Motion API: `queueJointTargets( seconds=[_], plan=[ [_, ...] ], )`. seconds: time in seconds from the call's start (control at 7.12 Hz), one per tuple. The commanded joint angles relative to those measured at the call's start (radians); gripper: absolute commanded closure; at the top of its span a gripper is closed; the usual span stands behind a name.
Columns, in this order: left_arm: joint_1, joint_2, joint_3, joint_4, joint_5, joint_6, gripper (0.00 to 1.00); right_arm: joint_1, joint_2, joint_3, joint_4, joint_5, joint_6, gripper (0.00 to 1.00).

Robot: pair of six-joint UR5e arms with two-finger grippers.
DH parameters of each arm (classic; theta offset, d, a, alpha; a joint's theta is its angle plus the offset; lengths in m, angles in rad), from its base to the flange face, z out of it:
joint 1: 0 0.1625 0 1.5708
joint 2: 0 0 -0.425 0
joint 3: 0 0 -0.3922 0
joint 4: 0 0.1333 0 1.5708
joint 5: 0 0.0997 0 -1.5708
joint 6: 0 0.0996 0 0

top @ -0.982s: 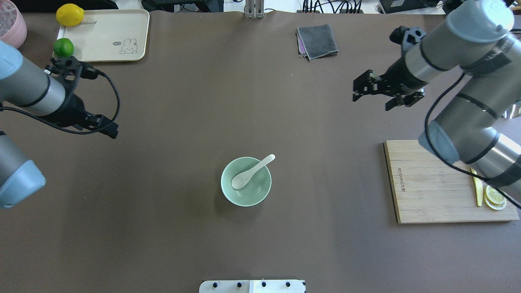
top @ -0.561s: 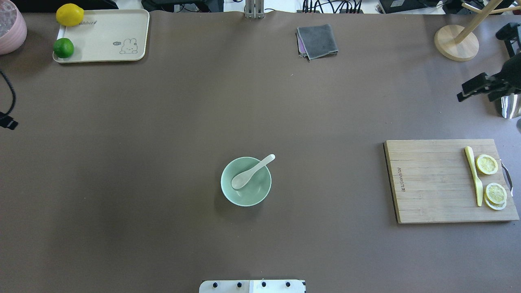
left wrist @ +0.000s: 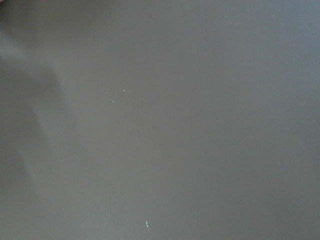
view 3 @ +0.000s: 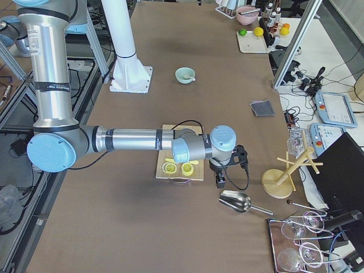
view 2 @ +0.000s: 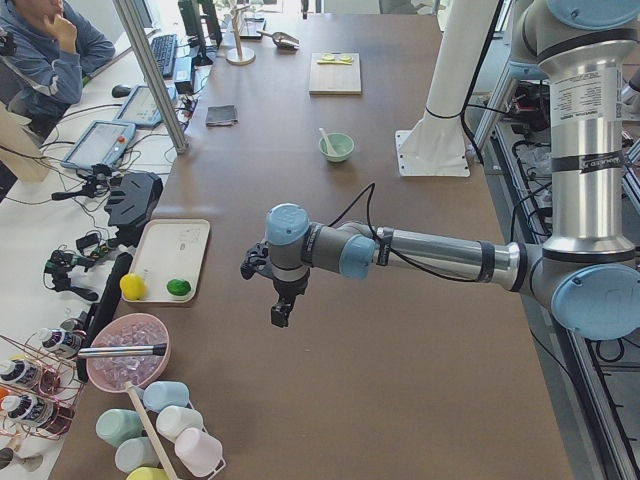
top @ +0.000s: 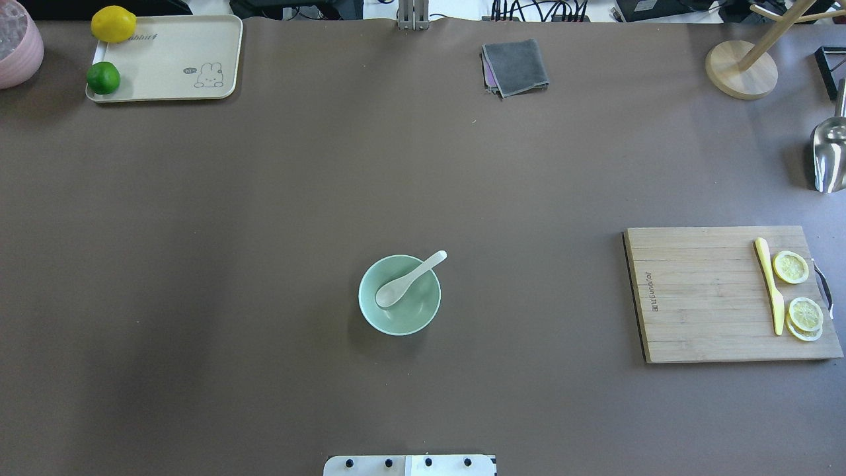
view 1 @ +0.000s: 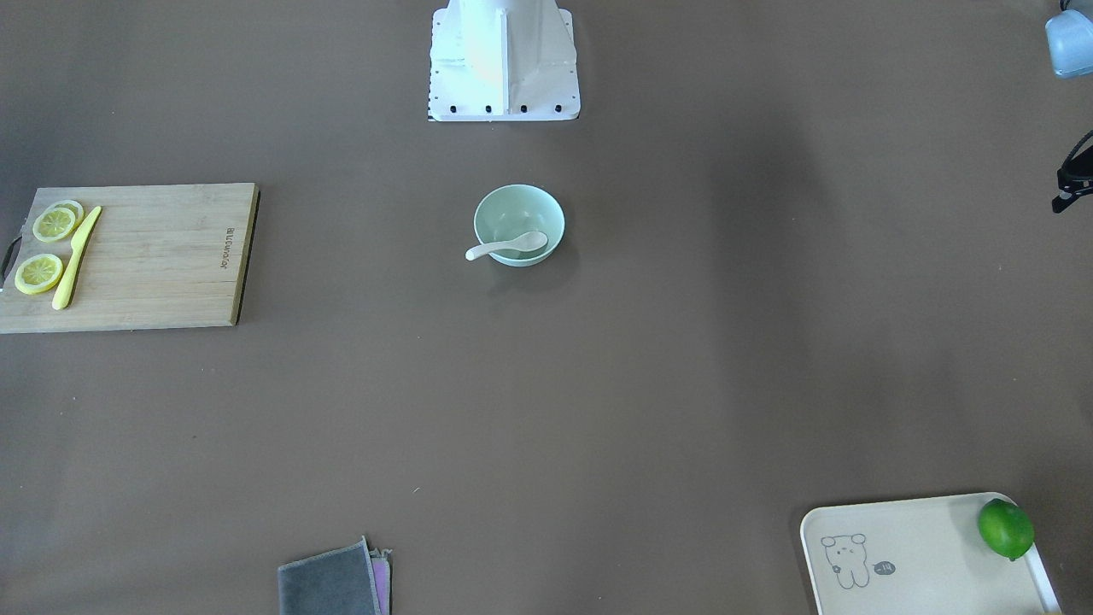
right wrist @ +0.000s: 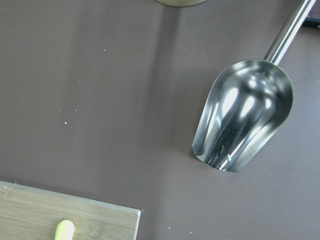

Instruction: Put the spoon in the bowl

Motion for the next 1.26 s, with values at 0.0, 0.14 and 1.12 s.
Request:
queueJointTargets(
  seconds=[0.0, 0.14, 1.12],
  plan=[
    [-0.042, 0.009, 0.002, -0.004, -0.003, 0.007, 0.02, 0.026, 0.001, -0.002, -0.033, 0.002, -0.055, 0.0],
    [-0.047, 0.009, -0.001, -0.007, -0.002, 0.005, 0.02, 0.026, -0.002, 0.01, -0.033, 0.008, -0.055, 0.0],
    [-0.107, 0.002, 0.005, 0.017, -0.154, -0.148, 0.02, 0.026, 0.014, 0.004, -0.026, 0.028, -0.053, 0.0]
  ],
)
